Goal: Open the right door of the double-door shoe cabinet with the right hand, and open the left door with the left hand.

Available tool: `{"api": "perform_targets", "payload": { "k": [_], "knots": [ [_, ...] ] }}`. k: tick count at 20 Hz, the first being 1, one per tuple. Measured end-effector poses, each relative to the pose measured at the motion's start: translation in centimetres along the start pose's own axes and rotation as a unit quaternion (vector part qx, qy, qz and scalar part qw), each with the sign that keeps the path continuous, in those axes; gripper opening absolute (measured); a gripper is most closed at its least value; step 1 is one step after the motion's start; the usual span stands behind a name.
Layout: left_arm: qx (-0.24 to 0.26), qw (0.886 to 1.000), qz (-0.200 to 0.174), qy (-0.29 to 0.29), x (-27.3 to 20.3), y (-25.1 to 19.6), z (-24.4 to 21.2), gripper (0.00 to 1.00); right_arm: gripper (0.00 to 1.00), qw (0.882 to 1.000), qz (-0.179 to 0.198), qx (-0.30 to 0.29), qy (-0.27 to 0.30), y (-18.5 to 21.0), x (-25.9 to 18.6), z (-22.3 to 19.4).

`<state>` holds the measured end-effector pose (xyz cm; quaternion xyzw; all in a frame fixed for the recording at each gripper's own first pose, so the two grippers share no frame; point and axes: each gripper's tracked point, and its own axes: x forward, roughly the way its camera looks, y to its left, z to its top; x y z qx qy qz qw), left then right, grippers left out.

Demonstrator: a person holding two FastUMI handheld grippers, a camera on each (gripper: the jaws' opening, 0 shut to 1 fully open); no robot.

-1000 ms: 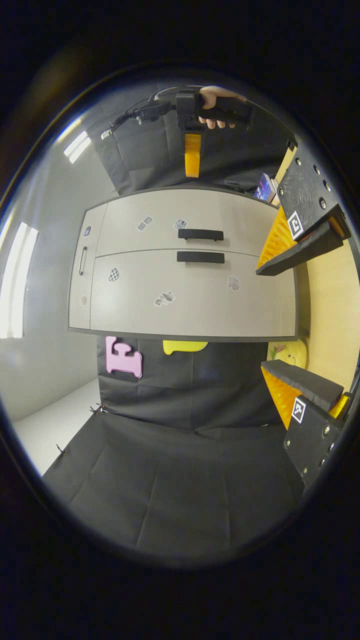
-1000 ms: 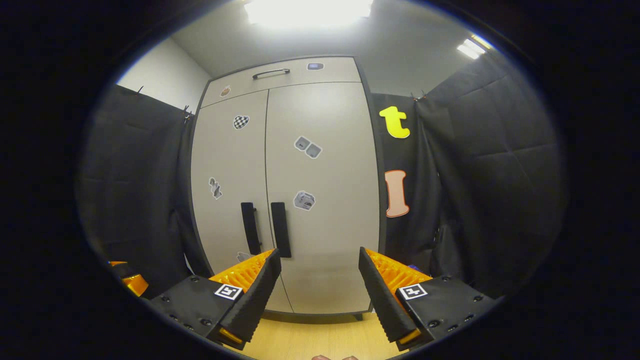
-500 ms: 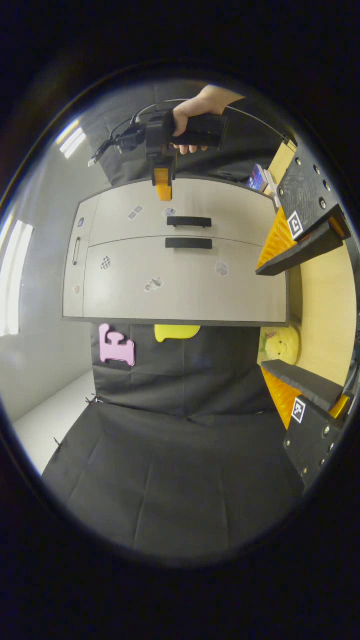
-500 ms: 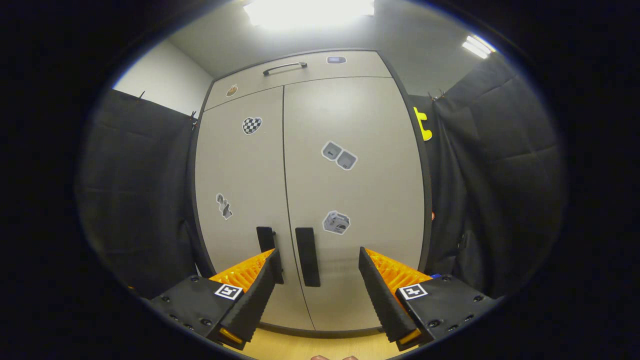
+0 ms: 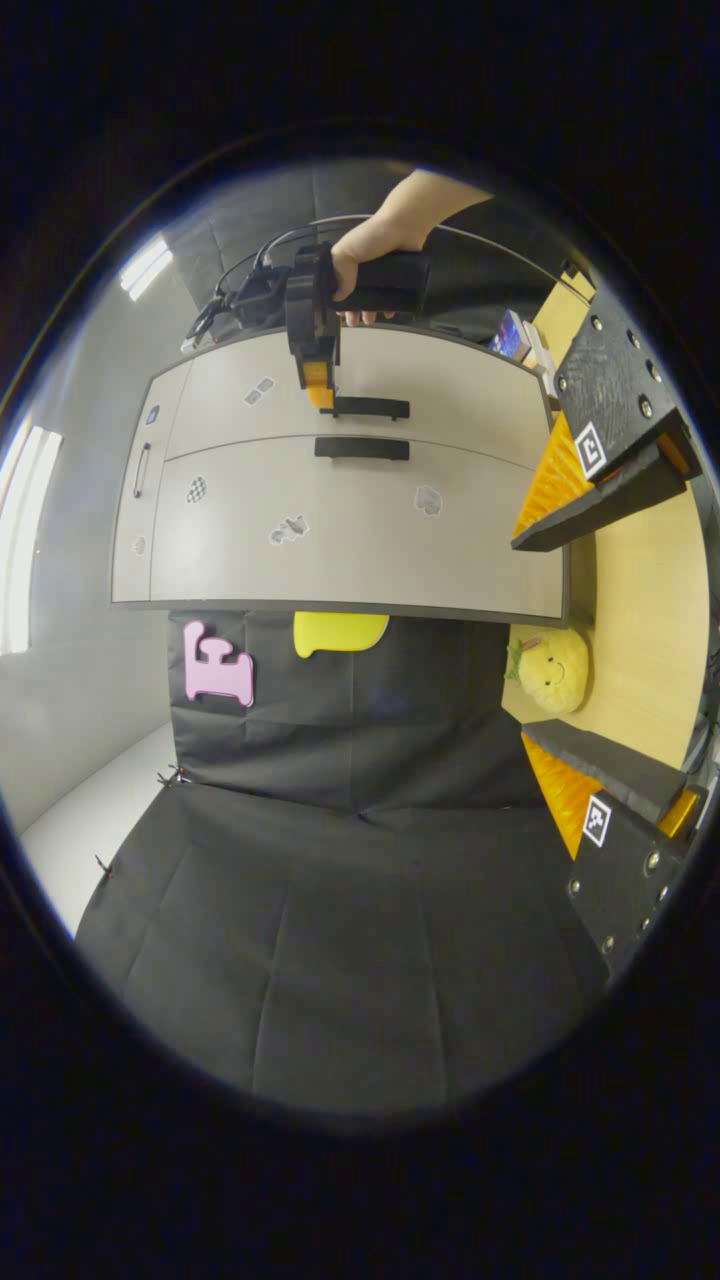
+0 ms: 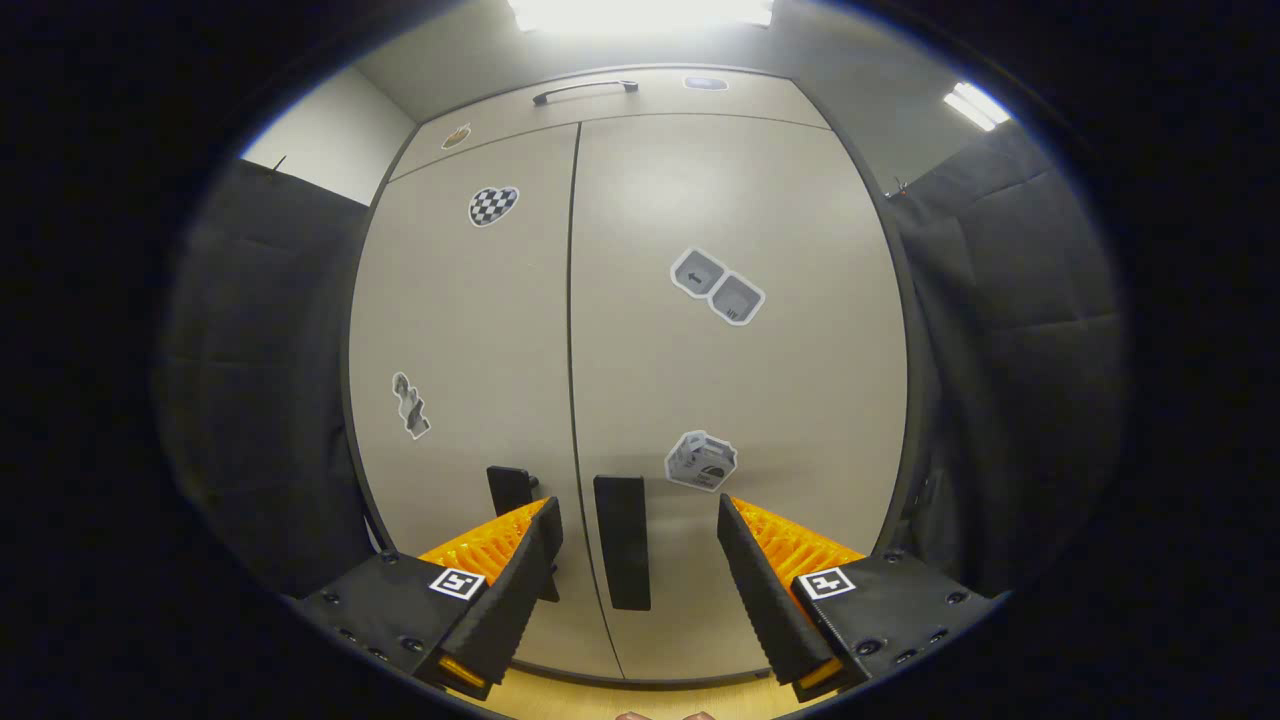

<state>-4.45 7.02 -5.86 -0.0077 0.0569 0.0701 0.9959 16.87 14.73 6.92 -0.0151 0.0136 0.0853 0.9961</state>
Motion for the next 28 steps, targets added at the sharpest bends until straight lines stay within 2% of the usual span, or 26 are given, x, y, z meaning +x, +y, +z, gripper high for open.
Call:
{"api": "perform_targets", "payload": {
  "k": [9,11,13,14,15,16,18,21,22,24,25,26,27,28],
  "knots": [
    [-0.005,1.000,0.017,0.014,1.1,2.3,-1.5,0.99,0.97,0.999,-0.021,-0.011,0.044,0.2,4.0,-3.2],
    [-0.007,1.000,0.021,0.016,1.4,2.6,-1.7,1.00,0.89,0.998,-0.021,-0.005,0.051,0.3,4.5,-3.5],
    [-0.006,1.000,0.022,0.017,1.7,2.7,-1.8,1.00,0.51,0.998,-0.014,0.012,0.055,0.7,4.9,-3.7],
    [-0.004,1.000,0.022,0.017,1.6,2.8,-1.8,1.00,0.45,0.998,-0.013,0.014,0.057,0.8,5.0,-3.8],
    [-0.002,1.000,0.023,0.017,1.6,2.9,-1.8,1.00,0.45,0.998,-0.012,0.013,0.058,0.6,5.2,-4.1],
    [0.001,1.000,0.024,0.016,1.5,3.1,-1.8,1.00,0.34,0.998,-0.015,0.013,0.053,0.6,5.5,-4.0],
    [0.001,1.000,0.027,0.016,1.5,3.2,-1.9,1.00,0.33,0.999,-0.017,0.007,0.048,0.7,5.1,-3.8],
    [-0.002,0.999,0.025,0.020,1.0,2.9,-2.2,1.00,0.27,0.999,-0.013,0.012,0.043,0.6,5.0,-3.8],
    [-0.001,0.999,0.025,0.021,0.9,3.0,-2.2,1.00,0.20,0.999,-0.007,0.015,0.041,0.7,5.0,-3.7],
    [0.000,0.999,0.025,0.025,0.5,2.9,-2.4,1.00,0.16,0.999,0.009,0.014,0.048,0.6,4.6,-3.6],
    [-0.003,0.999,0.023,0.026,0.5,2.8,-2.6,0.98,0.08,0.999,0.016,0.010,0.048,0.8,4.9,-3.9],
    [-0.008,0.999,0.020,0.026,0.3,2.7,-2.6,1.00,0.05,0.999,0.023,0.003,0.050,0.8,5.1,-4.1],
    [-0.011,0.999,0.019,0.027,0.2,2.6,-2.7,0.98,0.05,0.998,0.026,0.000,0.054,0.8,4.7,-4.0],
    [-0.012,0.999,0.018,0.027,0.1,2.5,-2.6,1.00,0.05,0.998,0.026,0.002,0.052,0.8,4.7,-3.9]
  ]
}}
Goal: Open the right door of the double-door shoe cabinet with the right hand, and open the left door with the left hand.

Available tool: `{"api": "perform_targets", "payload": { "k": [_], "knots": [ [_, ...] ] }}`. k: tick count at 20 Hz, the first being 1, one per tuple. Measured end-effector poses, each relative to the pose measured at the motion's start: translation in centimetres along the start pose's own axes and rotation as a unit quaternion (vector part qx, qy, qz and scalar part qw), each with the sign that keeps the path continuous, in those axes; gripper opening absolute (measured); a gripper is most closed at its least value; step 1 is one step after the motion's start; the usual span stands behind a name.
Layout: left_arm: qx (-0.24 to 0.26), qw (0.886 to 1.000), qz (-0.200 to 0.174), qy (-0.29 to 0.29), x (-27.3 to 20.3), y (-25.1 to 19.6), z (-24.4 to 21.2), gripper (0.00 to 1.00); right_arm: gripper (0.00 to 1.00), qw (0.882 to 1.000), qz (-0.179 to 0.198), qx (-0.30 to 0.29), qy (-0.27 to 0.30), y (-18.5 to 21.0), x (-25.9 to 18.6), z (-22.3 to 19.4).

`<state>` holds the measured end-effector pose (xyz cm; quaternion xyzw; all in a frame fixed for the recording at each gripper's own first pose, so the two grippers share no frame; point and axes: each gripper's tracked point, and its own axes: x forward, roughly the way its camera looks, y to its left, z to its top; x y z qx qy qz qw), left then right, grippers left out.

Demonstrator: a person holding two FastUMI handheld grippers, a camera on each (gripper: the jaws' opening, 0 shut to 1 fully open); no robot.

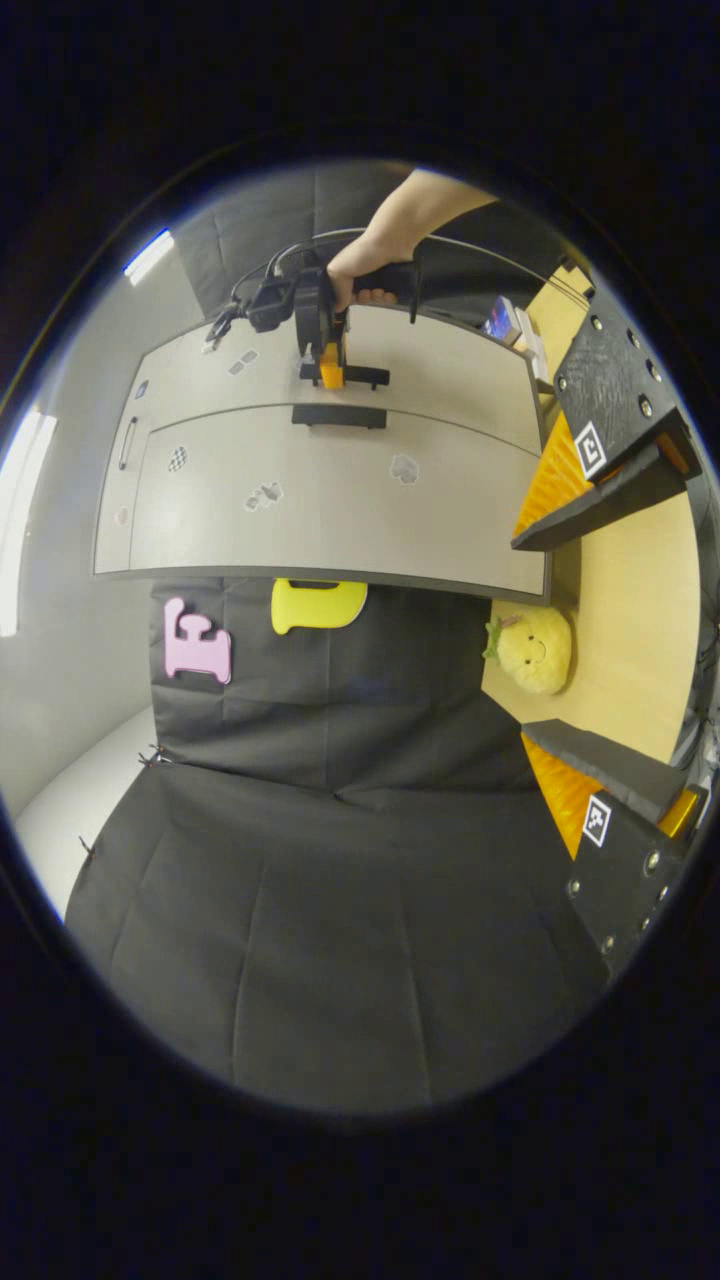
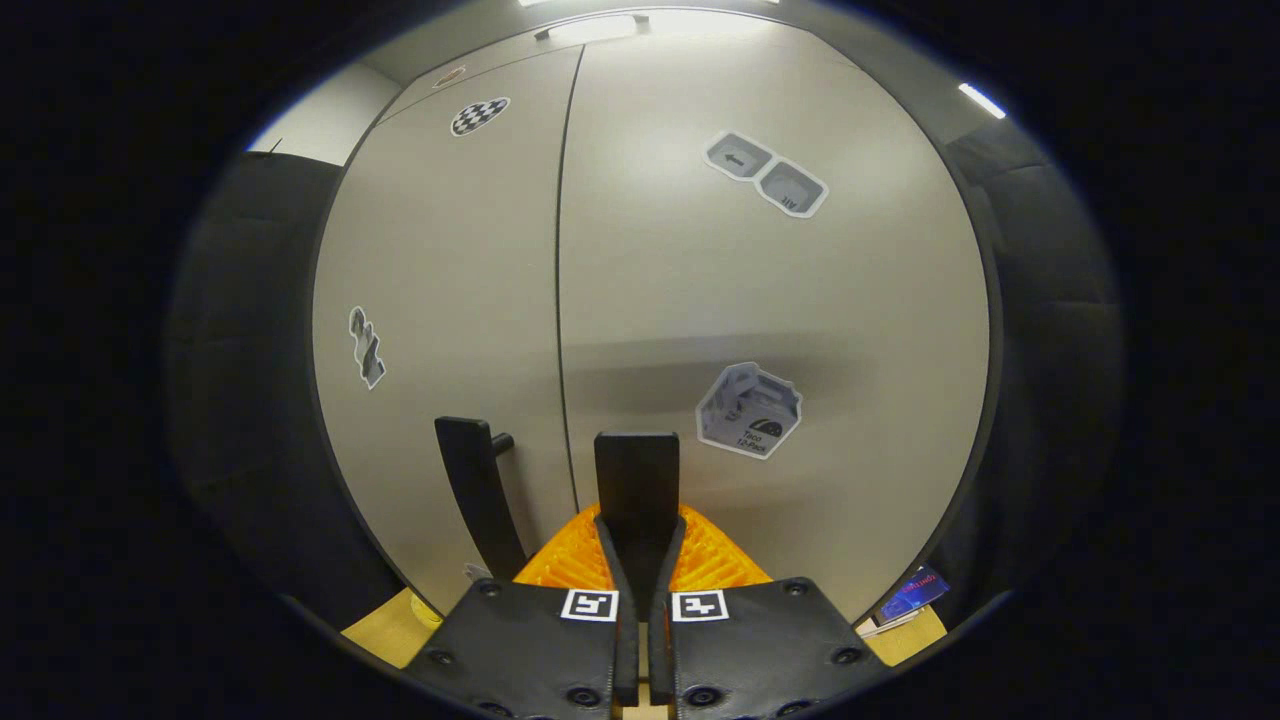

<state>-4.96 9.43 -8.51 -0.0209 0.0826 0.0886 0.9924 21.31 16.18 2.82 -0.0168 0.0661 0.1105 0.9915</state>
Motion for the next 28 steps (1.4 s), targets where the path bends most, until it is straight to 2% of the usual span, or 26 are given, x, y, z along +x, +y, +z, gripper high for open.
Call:
{"api": "perform_targets", "payload": {
  "k": [1,2,3,4,6,8,17,18,20,24,28],
  "knots": [
    [0.000,1.000,-0.001,0.000,-0.1,-0.2,0.0,1.00,0.02,1.000,0.000,0.000,-0.003,0.0,-0.2,0.0],
    [0.001,1.000,-0.003,0.000,-0.3,-0.3,0.0,1.00,0.06,1.000,0.001,0.000,-0.003,0.0,-0.4,-0.1],
    [0.002,1.000,-0.005,0.000,-0.4,-0.5,-0.1,1.00,0.02,1.000,0.002,0.002,-0.005,0.1,-0.7,-0.1],
    [0.004,1.000,-0.006,0.001,-0.5,-0.6,-0.1,0.99,0.06,1.000,0.003,0.003,-0.007,0.1,-0.9,-0.1],
    [0.005,1.000,-0.007,0.006,-0.9,-0.9,-0.4,0.96,0.05,1.000,0.010,0.005,-0.010,0.1,-1.6,-0.2],
    [0.001,1.000,-0.010,0.007,-1.1,-1.4,-0.3,1.00,0.05,1.000,0.018,0.005,-0.011,0.0,-2.5,-0.3],
    [0.015,0.999,-0.036,0.004,-2.3,-4.9,0.0,1.00,0.06,0.998,0.050,0.022,-0.024,-1.3,-7.5,-1.0],
    [0.018,0.999,-0.039,0.003,-2.5,-5.3,0.2,1.00,0.02,0.998,0.053,0.022,-0.024,-1.6,-8.0,-1.1],
    [0.025,0.999,-0.042,0.001,-3.0,-6.0,0.3,0.98,0.05,0.998,0.055,0.024,-0.024,-2.0,-8.8,-1.2],
    [0.031,0.998,-0.056,-0.001,-3.9,-7.6,0.1,1.00,0.05,0.998,0.056,0.025,-0.026,-2.9,-10.8,-1.4],
    [0.036,0.997,-0.069,-0.002,-4.2,-9.2,0.1,0.96,0.05,0.998,0.053,0.026,-0.028,-3.7,-12.3,-1.4]
  ]
}}
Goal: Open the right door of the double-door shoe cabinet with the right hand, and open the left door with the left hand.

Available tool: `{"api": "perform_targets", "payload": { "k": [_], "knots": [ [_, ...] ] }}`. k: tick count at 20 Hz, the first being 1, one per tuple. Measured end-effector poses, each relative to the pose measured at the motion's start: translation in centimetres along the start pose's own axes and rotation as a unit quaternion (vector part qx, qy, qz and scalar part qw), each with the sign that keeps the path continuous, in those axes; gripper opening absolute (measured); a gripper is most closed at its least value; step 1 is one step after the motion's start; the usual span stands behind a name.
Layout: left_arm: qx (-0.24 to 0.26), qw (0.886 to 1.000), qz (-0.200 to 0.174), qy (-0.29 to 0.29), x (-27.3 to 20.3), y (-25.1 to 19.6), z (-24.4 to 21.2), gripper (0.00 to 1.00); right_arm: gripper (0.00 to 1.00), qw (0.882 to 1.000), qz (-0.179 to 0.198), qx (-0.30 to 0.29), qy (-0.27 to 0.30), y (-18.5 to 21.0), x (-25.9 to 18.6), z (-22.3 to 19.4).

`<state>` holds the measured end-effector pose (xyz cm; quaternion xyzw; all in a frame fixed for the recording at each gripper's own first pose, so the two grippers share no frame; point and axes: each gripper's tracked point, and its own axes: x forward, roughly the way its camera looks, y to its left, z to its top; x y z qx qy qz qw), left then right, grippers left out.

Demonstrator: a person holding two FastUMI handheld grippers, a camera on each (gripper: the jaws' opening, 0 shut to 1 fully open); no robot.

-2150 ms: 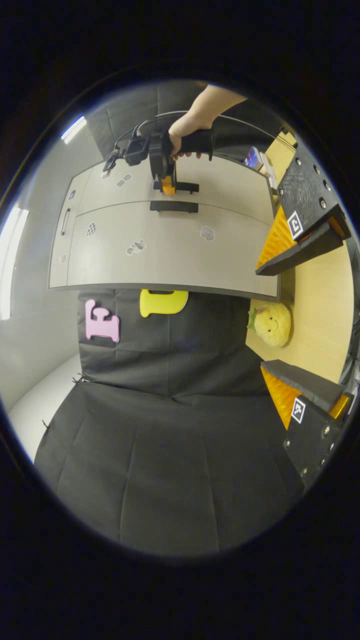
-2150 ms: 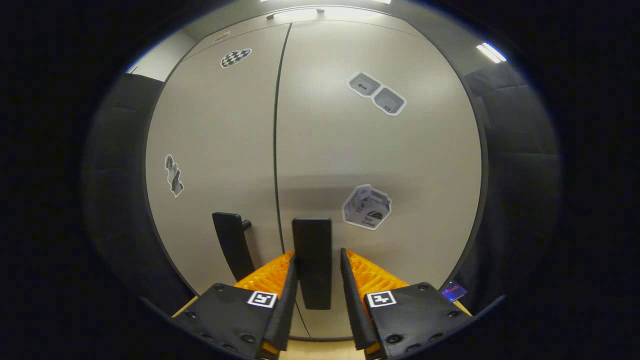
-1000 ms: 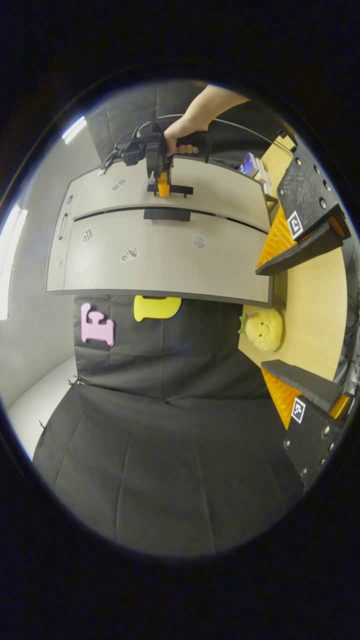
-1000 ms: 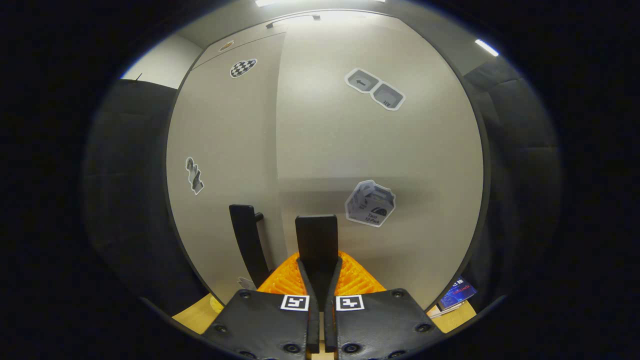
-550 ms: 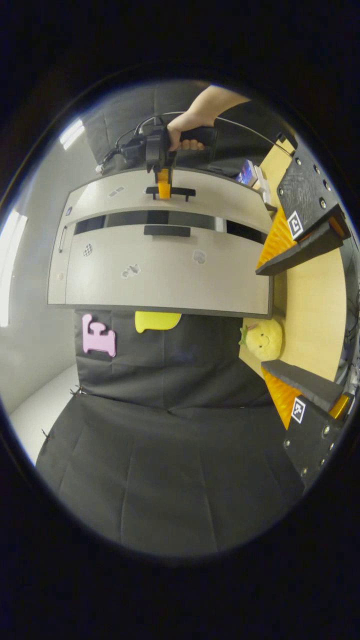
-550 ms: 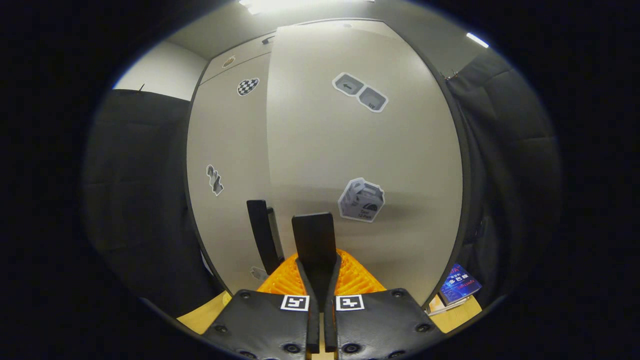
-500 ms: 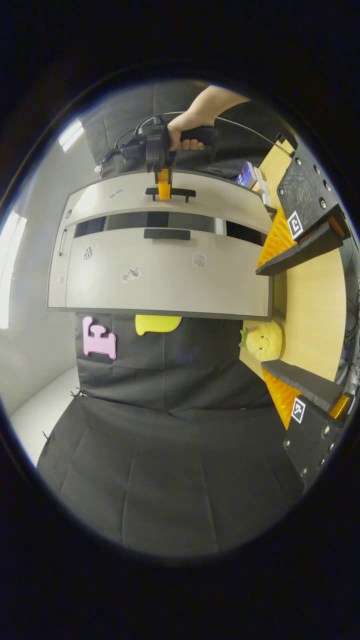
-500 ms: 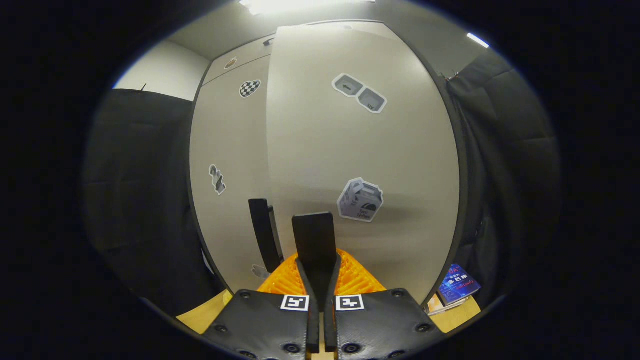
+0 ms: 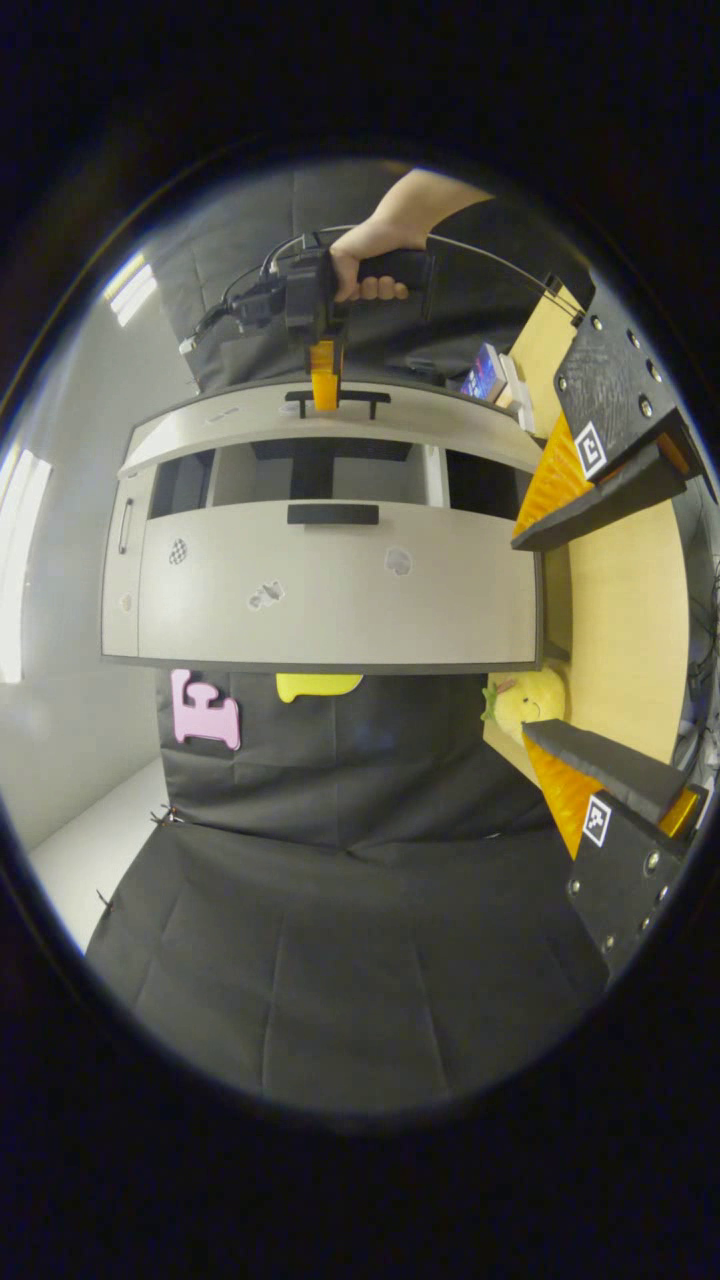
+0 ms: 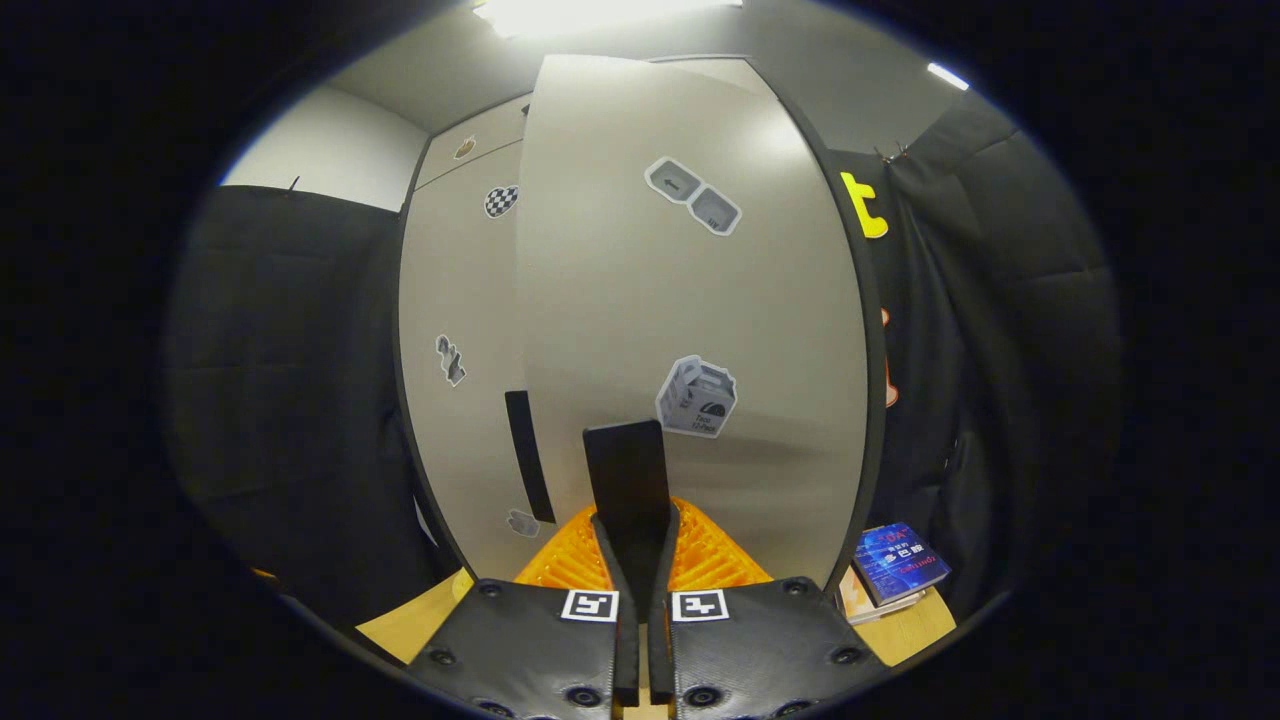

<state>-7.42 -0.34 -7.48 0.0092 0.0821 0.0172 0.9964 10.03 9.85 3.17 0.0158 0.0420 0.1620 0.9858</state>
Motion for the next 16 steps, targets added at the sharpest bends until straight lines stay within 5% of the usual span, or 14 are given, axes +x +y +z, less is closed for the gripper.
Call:
{"api": "perform_targets", "payload": {
  "k": [16],
  "knots": [
    [-0.007,0.999,-0.044,0.010,2.5,-3.3,-0.4,1.00,0.05,1.000,-0.023,0.009,-0.009,-3.6,-4.8,0.0]
  ]
}}
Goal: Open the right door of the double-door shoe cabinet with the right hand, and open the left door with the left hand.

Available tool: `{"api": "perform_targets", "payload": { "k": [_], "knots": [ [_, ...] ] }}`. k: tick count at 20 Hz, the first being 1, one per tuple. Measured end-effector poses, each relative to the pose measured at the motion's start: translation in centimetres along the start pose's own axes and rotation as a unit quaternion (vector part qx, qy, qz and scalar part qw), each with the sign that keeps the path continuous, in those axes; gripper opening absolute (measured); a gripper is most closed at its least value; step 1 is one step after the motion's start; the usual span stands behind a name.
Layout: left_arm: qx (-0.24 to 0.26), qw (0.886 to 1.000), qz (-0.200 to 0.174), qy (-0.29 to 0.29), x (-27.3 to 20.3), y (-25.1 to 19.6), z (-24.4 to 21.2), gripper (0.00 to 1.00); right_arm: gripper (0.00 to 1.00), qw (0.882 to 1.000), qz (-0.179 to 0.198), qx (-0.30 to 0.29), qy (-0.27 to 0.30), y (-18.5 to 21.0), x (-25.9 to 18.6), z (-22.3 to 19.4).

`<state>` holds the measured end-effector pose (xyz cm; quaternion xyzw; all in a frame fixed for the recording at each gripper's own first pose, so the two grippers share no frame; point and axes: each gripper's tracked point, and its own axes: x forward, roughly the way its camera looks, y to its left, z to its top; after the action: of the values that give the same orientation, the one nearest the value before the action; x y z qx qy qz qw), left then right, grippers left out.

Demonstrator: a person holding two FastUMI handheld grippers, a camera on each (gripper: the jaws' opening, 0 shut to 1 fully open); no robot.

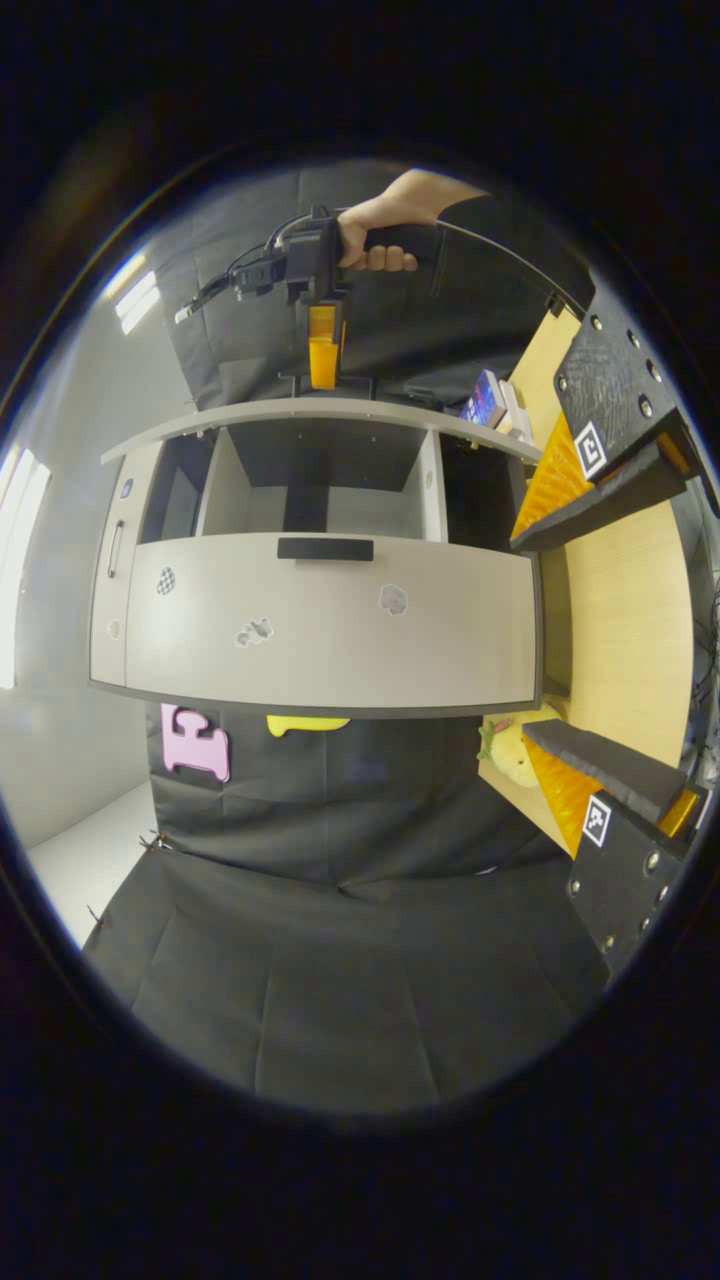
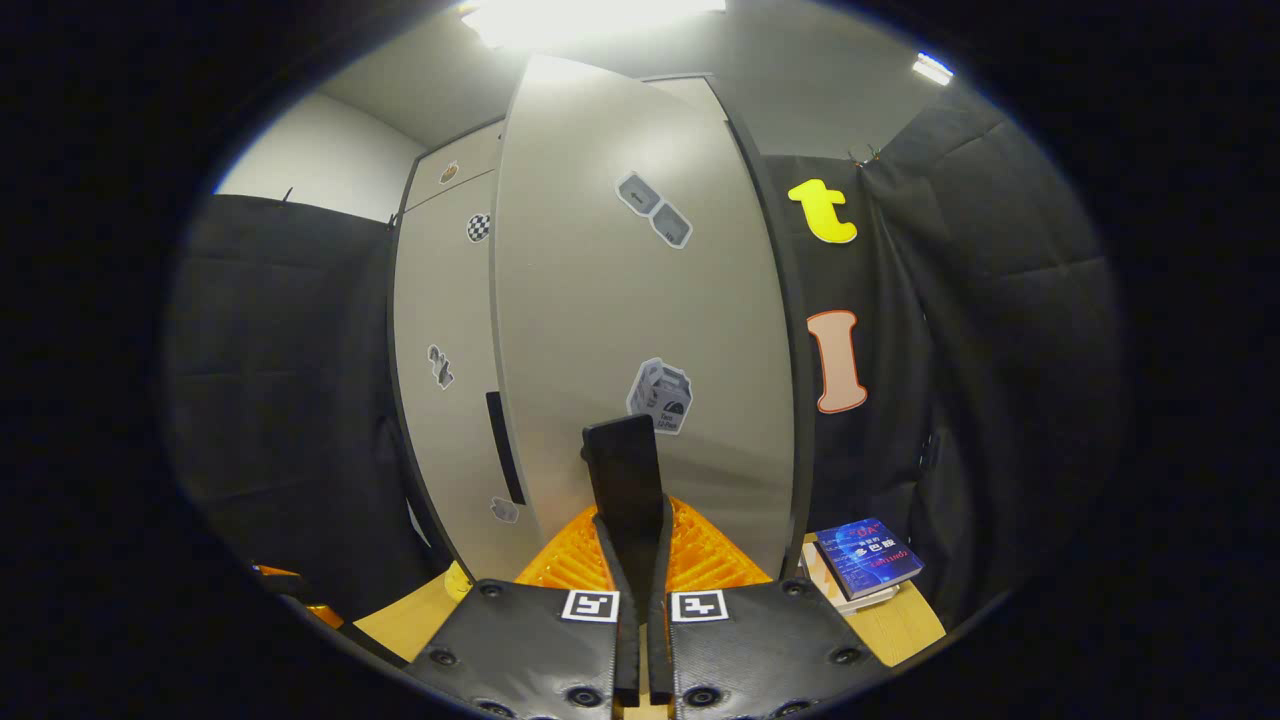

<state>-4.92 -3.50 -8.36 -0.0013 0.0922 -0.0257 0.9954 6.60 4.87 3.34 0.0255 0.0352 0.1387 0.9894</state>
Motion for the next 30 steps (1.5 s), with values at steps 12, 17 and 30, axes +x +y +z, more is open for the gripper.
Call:
{"api": "perform_targets", "payload": {
  "k": [12,17,30],
  "knots": [
    [-0.012,1.000,-0.020,0.010,1.4,-1.4,-0.8,1.00,0.01,0.999,-0.034,0.014,-0.002,-4.2,-2.6,0.4],
    [-0.007,1.000,-0.027,0.006,1.3,-2.2,-0.6,1.00,0.04,0.998,-0.063,0.010,-0.003,-6.6,-3.8,0.6],
    [0.003,0.998,-0.063,-0.005,2.5,-4.8,0.8,1.00,0.03,0.999,-0.045,0.005,-0.026,-14.3,-5.1,1.6]
  ]
}}
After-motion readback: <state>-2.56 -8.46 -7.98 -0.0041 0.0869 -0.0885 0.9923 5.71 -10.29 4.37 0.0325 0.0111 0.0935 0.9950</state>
